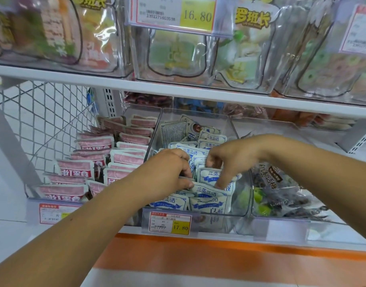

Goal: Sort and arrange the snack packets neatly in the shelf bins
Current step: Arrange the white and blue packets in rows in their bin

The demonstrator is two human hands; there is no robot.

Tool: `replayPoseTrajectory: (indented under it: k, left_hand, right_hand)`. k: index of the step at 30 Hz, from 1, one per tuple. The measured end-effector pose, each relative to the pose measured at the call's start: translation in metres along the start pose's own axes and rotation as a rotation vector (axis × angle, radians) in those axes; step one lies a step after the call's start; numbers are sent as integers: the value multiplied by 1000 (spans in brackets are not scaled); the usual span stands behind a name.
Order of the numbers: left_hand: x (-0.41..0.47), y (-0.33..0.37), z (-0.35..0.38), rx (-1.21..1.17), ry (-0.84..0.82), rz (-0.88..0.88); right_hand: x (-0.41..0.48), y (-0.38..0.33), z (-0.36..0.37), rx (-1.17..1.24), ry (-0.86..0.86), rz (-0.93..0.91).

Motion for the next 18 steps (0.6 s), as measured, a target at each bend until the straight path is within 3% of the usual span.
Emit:
replayPoseTrajectory:
  k: [4,8,13,15,18]
  left_hand:
    - [-1,1,-1,4,3,-1]
    - [-3,3,-2,1,14,12]
    - [-1,5,-2,-14,25,-3]
    - [-1,5,-3,-14,30,-6]
    - [-1,4,-3,-15,27,-6]
  right_hand:
    - [14,-15,6,-205,-1,14]
    - [8,-11,6,-93,177,-43]
    - [3,-12,24,-272,339,-47]
    - [6,-13,29,-321,317,-26]
    - [6,-4,17,-131,176,-44]
Point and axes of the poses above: each hand's wrist, its own x-axis towards the middle knuckle, its own z-axis out of the palm, y = z × x, the point moved 2 cm from there along x, towards the middle knuckle, and after that the axes turned 12 degrees about z, right-handed, at the moved point
